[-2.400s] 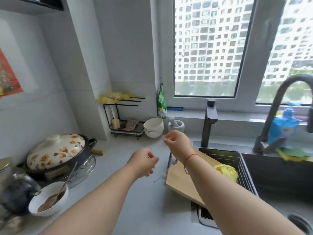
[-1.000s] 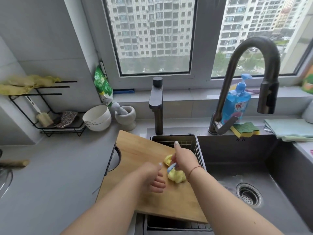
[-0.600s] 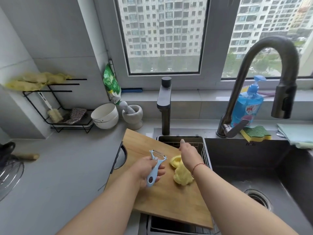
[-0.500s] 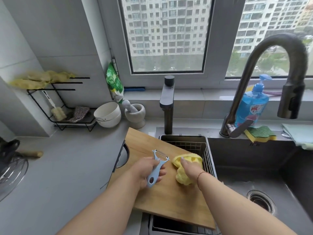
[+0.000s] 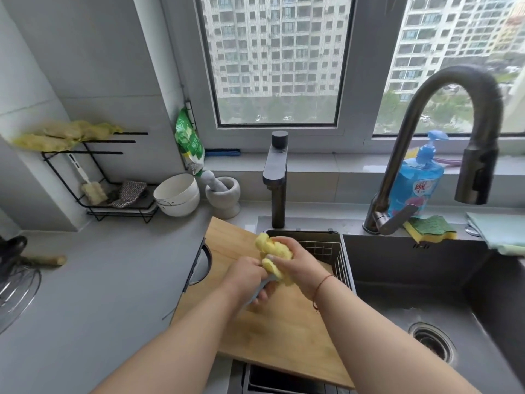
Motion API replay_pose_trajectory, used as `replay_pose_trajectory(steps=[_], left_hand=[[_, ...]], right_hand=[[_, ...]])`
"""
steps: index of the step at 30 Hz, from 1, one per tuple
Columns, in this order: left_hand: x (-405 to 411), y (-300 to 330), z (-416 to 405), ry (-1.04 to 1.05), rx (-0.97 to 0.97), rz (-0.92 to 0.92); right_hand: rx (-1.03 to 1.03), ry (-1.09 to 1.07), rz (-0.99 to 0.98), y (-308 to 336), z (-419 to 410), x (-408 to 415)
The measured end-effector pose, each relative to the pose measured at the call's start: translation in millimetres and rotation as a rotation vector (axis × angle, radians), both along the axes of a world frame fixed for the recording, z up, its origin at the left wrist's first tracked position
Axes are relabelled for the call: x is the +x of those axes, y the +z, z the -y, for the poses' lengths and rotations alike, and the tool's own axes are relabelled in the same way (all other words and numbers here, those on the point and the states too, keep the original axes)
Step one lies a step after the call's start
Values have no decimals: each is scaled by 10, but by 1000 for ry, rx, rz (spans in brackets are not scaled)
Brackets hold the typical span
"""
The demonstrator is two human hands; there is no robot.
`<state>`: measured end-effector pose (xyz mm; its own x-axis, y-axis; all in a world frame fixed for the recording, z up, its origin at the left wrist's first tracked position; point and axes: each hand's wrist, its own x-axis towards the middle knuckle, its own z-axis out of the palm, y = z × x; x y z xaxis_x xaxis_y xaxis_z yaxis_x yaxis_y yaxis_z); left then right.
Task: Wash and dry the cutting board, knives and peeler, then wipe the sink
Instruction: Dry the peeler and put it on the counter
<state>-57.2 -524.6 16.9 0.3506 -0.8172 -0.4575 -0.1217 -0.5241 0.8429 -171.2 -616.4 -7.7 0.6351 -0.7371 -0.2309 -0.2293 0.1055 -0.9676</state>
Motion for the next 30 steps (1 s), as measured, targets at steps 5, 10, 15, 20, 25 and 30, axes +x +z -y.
replay_pose_trajectory(steps=[5, 10, 15, 20, 25, 30], left_hand=[[41, 113, -70, -20, -49, 6], [64, 138, -160, 56, -110, 78], [98, 195, -190, 70, -139, 175], [77, 128, -228, 4, -172, 376], [71, 243, -227, 103, -183, 181], [61, 376, -184, 236, -192, -125]], right_hand=[[-43, -101, 61, 41, -20, 67], [-31, -141, 70, 117, 10, 114], [-10, -178, 101, 131, 9, 121], [-50, -272, 118, 179, -16, 137], [29, -369, 350, 296, -27, 85], [-259, -391, 351, 349, -205, 140]])
